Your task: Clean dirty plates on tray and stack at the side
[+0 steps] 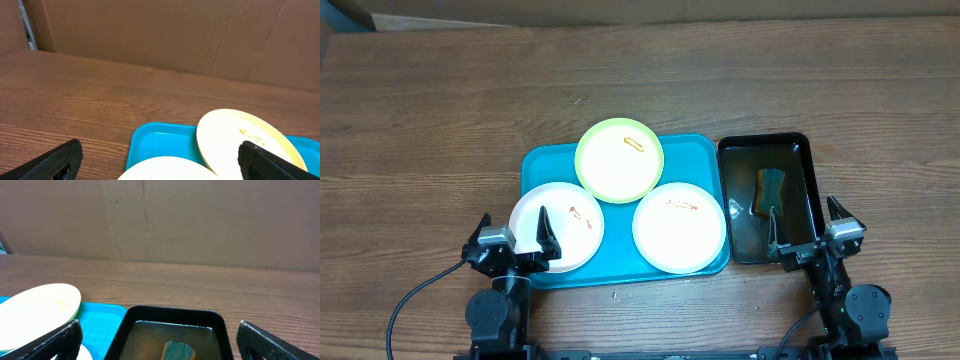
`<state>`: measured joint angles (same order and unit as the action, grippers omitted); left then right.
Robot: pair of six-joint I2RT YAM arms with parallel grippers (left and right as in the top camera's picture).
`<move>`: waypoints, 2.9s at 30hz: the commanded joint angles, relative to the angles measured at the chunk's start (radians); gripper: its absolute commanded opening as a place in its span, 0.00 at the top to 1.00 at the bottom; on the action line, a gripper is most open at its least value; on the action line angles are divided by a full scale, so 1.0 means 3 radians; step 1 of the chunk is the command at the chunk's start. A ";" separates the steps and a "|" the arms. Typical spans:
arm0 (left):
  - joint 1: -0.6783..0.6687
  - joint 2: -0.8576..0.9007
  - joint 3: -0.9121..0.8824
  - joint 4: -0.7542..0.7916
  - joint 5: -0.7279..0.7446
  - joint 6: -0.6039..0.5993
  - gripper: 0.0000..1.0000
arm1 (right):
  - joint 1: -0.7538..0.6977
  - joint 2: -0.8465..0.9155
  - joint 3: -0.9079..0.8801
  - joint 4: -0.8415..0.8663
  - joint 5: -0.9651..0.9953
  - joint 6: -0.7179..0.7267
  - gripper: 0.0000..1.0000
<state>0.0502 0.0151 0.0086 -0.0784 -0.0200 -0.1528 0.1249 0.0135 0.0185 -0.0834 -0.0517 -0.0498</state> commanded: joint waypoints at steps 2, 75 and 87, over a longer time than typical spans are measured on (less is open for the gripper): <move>-0.0004 -0.0036 -0.0013 0.0008 -0.0019 0.0062 0.00 | -0.0009 -0.0034 -0.0034 0.0009 0.0020 -0.0010 0.00; -0.0004 -0.0036 -0.0013 0.0009 -0.0019 0.0061 0.00 | -0.0009 -0.0034 -0.0034 0.0009 0.0020 -0.0010 0.00; -0.0004 -0.0036 -0.0013 0.0009 -0.0019 0.0062 0.00 | -0.0009 -0.0034 -0.0034 0.0009 0.0020 -0.0010 0.00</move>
<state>0.0502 0.0151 0.0086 -0.0784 -0.0200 -0.1528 0.1249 0.0135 0.0185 -0.0837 -0.0517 -0.0494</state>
